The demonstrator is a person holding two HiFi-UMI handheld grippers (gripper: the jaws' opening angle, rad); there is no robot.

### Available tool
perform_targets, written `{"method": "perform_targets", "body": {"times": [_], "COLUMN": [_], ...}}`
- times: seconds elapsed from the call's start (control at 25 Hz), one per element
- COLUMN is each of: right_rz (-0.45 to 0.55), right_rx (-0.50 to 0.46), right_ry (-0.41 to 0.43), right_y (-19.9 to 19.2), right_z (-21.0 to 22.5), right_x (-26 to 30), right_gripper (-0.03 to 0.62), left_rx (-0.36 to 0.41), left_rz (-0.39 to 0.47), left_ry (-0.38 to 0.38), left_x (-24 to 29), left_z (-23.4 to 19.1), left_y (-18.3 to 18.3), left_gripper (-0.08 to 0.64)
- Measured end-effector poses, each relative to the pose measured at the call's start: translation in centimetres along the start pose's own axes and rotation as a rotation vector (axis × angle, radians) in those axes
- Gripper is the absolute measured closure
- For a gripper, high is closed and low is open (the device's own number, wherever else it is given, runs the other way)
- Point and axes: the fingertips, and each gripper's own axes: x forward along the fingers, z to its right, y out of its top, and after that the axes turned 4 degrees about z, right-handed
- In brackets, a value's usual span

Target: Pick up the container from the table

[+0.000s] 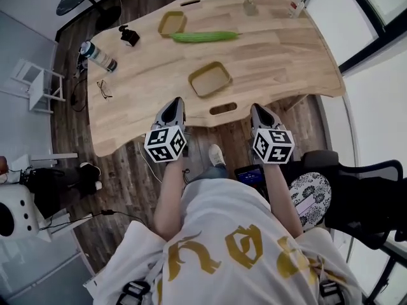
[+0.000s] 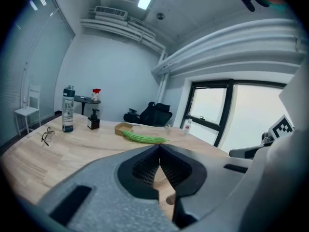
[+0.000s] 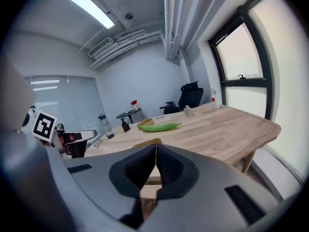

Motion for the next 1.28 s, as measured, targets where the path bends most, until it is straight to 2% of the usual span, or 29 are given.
{"method": "perform_targets", "body": {"times": [0.12, 0.24, 0.28, 0.48, 0.68, 0.92, 1.28], "right_rz": [-0.015, 0.013, 0.019, -0.032, -0.055, -0.041, -0.042], "right_rx": [0.031, 0.147, 0.159, 0.068, 0.028, 0.052, 0.026], "right_ry": [-0.029, 0.009, 0.018, -0.014, -0.015, 0.014, 0.035], "right_y": [0.9, 2.3, 2.8, 2.6, 2.8, 3.5, 4.2], "right_z": [0.8, 0.5, 0.3, 0.4, 0.0, -0.4, -0.2], "right_x": [3.8, 6.4, 7.2, 9.6, 10.9, 12.1, 13.8], "right_gripper": [0.58, 0.58, 0.58, 0.58, 0.58, 0.58, 0.58], "left_rx": [0.004, -0.007, -0.012, -0.055, -0.068, -0.085, -0.098], "left_rz": [-0.024, -0.039, -0.043, -0.055, -0.047, -0.055, -0.077], "left_ry": [0.021, 0.019, 0.018, -0.006, -0.021, -0.026, -0.03], "left_x": [3.3, 5.7, 6.3, 8.5, 9.3, 10.4, 11.4], "left_z": [-2.6, -4.6, -5.1, -6.3, -6.7, -7.1, -7.2], "left_y": [0.5, 0.7, 0.7, 0.5, 1.0, 0.8, 0.6], "left_gripper": [0.551, 0.551, 0.551, 0.551, 0.551, 0.551, 0.551]}}
